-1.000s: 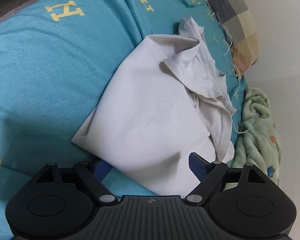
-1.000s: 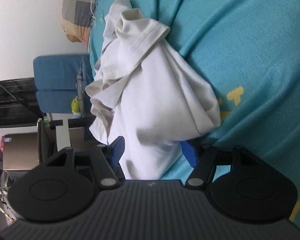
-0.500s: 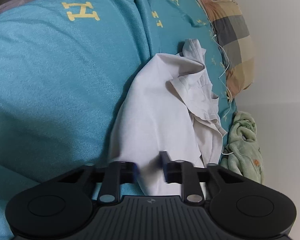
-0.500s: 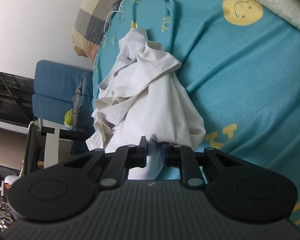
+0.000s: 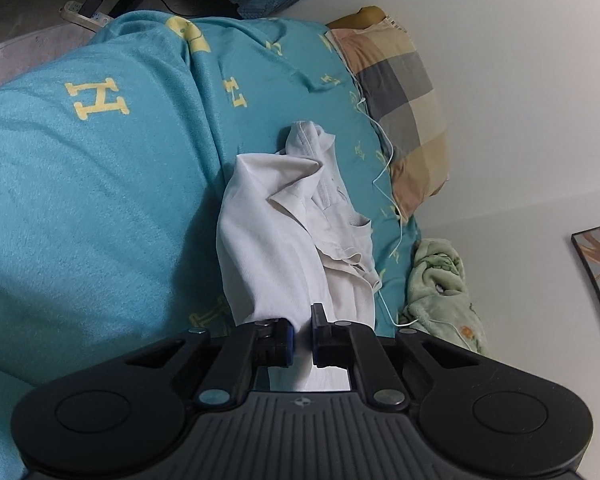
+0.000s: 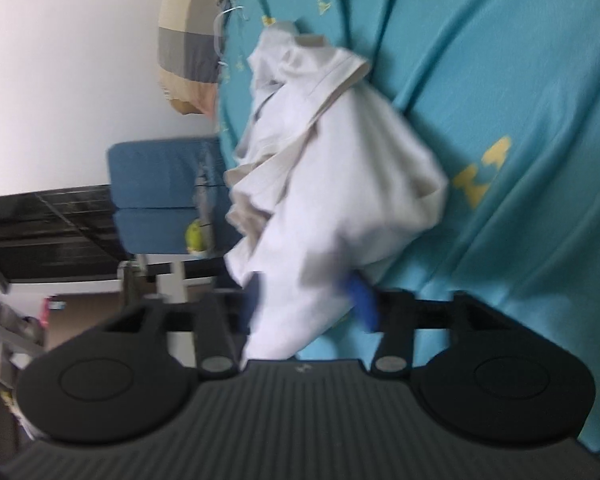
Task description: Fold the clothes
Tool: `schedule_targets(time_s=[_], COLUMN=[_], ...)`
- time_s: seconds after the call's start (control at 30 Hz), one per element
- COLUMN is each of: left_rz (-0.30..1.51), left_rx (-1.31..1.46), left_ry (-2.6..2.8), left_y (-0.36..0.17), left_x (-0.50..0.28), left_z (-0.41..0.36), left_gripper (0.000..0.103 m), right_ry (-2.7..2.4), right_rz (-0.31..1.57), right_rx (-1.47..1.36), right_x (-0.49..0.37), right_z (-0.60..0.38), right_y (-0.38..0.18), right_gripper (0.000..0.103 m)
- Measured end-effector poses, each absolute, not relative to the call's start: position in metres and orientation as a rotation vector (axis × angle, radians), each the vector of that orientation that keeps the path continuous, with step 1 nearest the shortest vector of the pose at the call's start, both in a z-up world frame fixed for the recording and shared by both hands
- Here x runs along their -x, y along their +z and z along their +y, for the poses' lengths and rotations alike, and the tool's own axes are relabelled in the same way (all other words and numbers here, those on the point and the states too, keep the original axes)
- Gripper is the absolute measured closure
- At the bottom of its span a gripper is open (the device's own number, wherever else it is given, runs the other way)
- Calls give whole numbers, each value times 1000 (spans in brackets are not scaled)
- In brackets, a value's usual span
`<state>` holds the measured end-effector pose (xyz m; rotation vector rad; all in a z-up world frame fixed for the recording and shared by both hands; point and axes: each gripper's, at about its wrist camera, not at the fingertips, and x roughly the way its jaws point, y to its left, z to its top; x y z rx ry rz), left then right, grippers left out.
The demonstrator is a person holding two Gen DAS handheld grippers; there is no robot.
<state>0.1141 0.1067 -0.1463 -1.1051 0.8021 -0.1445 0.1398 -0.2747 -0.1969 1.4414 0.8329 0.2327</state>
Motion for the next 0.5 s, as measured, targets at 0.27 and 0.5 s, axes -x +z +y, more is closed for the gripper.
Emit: schedule_targets(time_s=[0.27,0.5], left_rz=[743,729], left_rx=[1125,1129], left_ry=[-178,-194], left_y=[-136,-132], left_x=[-110,-110], left_z=[109,105], left_gripper=[95,95], right_ry=[359,302], right_rz=[868,827], right_rx=[-1615,-1640], right_x=[-153,-162], right_z=[-256,-259], right_y=[-211,-220], right_gripper=[22,21])
